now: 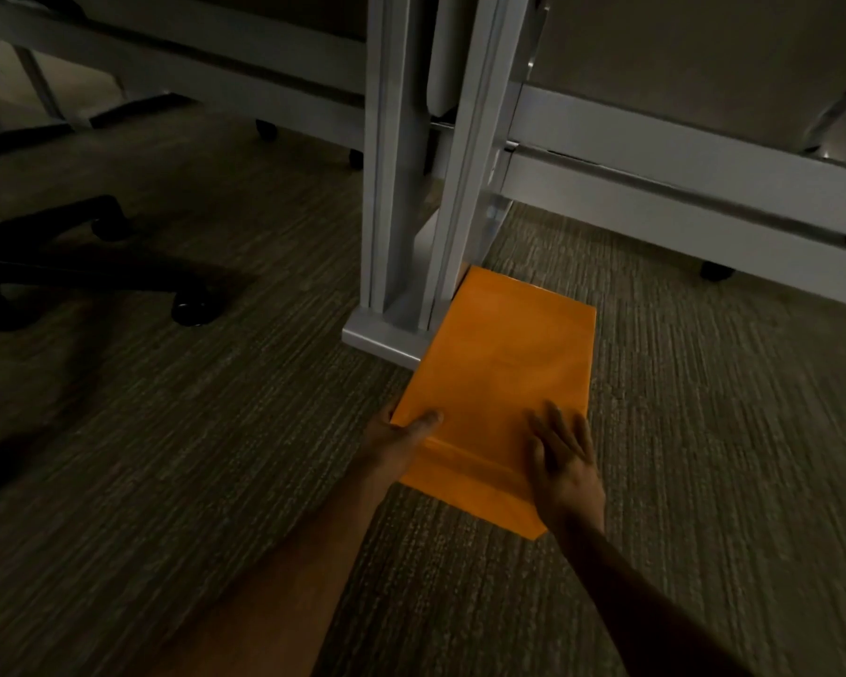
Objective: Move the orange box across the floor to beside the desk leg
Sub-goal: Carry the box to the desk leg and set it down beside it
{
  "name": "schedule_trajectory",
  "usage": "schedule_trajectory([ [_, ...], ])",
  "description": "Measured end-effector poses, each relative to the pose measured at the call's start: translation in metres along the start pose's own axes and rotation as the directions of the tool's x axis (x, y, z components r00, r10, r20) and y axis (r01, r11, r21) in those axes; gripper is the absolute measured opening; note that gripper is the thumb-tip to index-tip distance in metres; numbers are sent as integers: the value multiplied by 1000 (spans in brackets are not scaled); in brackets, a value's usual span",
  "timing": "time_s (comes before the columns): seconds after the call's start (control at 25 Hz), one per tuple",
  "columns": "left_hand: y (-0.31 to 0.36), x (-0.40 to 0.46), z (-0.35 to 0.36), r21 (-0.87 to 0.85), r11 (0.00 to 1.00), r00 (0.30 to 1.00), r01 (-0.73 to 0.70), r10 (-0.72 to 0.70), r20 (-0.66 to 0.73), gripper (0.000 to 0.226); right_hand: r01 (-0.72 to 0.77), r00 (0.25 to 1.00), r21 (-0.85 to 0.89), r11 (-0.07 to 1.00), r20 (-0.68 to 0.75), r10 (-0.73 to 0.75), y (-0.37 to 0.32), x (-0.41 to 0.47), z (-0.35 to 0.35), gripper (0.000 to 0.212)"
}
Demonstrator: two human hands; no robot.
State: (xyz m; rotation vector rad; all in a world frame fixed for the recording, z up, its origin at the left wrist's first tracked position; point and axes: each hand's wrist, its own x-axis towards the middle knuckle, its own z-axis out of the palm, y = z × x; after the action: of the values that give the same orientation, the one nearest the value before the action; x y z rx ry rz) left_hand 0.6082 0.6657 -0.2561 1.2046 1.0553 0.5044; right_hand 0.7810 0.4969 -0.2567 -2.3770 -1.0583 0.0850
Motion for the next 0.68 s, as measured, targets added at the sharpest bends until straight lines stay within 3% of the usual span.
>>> schedule_trajectory([
  [0.24, 3, 0, 3, 2, 1000, 1000, -11, 11, -19, 26, -14, 999, -19, 1000, 30, 15, -2, 1, -3, 45],
  [0.36, 7, -7, 5, 29, 999, 999, -29, 30, -35, 40, -34, 997, -39, 999, 63, 36, -2, 1, -4, 47],
  [0.44, 11, -13, 9, 182, 977, 988, -112, 129, -83, 51, -41, 995, -101, 994, 82, 49, -5, 2, -6, 47],
  [0.48, 12, -17, 13, 368, 918, 971, -149, 205, -120, 57, -40, 994, -151, 988, 98, 55, -7, 2, -7, 48],
  [0.56, 9, -29, 23, 718, 680, 928, -149, 346, -135, 61, -35, 990, -298, 954, 119, 73, -14, 1, -9, 47],
  [0.68, -7, -50, 34, 831, 477, 896, -287, 442, 56, 52, -24, 984, -321, 947, 161, 80, -20, 0, -17, 47],
])
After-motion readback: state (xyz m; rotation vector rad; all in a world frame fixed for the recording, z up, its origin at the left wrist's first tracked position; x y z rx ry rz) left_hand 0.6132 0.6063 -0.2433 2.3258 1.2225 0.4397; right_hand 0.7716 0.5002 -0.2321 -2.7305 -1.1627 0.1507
